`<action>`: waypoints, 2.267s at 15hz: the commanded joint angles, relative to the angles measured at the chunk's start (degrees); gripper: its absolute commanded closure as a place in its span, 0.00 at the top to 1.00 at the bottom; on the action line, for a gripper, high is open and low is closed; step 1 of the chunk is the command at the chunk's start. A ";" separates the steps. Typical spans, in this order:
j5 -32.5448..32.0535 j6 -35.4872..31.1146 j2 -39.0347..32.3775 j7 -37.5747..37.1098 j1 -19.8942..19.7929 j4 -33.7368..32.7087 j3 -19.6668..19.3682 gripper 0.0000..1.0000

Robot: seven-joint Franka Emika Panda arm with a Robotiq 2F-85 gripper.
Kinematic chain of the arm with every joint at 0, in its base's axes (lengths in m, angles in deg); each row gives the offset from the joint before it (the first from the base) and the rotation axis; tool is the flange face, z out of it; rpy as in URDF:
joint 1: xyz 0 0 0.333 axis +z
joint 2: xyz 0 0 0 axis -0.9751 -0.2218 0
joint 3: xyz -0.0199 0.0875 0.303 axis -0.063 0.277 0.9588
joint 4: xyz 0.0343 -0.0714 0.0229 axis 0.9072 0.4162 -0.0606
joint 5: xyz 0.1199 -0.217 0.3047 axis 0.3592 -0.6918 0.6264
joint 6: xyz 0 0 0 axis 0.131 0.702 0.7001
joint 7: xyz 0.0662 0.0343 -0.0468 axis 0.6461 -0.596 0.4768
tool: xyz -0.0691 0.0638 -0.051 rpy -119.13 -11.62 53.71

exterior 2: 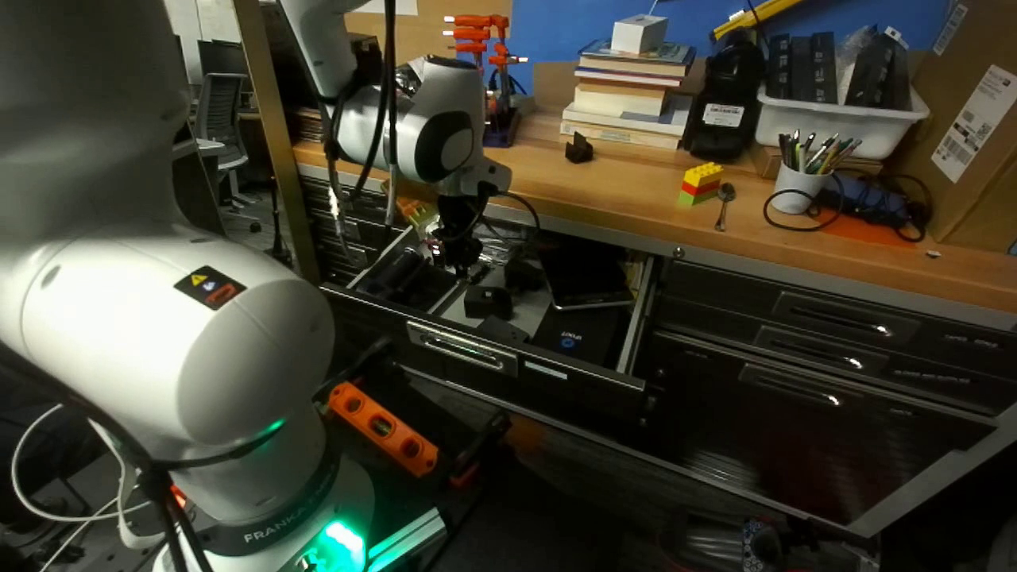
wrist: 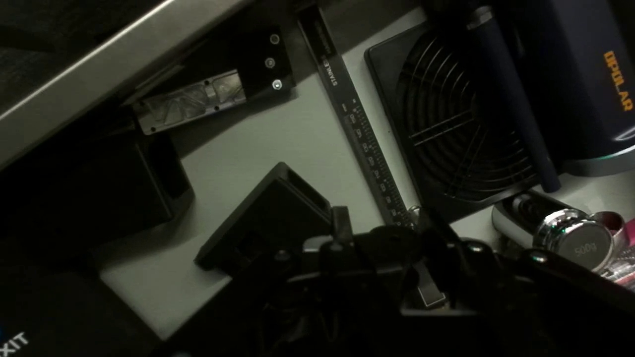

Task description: Remove the black objects from the countertop and place them in the open drawer, close the drawer

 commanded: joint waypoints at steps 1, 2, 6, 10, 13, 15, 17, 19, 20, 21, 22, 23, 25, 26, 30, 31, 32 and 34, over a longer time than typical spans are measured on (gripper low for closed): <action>-6.71 -3.72 -2.33 -8.16 3.95 -1.32 -2.75 0.21; -9.01 -4.55 -3.15 -10.50 4.98 -1.81 -3.99 0.21; -17.18 -6.96 -6.42 -19.04 8.82 -4.31 -10.20 0.21; -17.61 -6.89 -10.21 -21.09 9.86 -7.26 -12.49 0.21; -16.36 -6.41 -12.50 -20.75 10.41 -8.93 -12.59 0.21; -15.48 -5.73 -13.48 -20.65 10.59 -9.74 -12.31 0.63; -15.02 -4.77 -13.61 -20.44 10.79 -10.08 -12.21 0.71; -14.43 -4.06 -13.25 -20.08 10.59 -10.04 -11.86 0.84; -14.38 -4.01 -12.68 -20.02 10.57 -9.70 -11.92 0.93; -14.77 -4.10 -12.13 -20.49 10.99 -9.51 -12.59 0.99; -14.22 -3.79 -10.81 -19.96 10.24 -9.18 -12.21 1.00; -13.77 -3.12 -9.69 -19.54 9.73 -9.07 -11.93 1.00; -12.45 -0.17 -5.89 -17.62 8.00 -8.97 -10.54 1.00; -12.04 1.79 -3.99 -16.76 7.19 -9.19 -9.90 1.00; -11.60 11.94 4.37 -13.26 3.97 -12.67 -6.91 1.00; -11.97 14.45 5.86 -12.37 3.19 -14.33 -6.09 1.00; -12.19 16.26 6.79 -11.59 2.49 -15.83 -5.28 1.00; -11.99 19.11 7.76 -8.80 1.22 -19.16 -3.63 1.00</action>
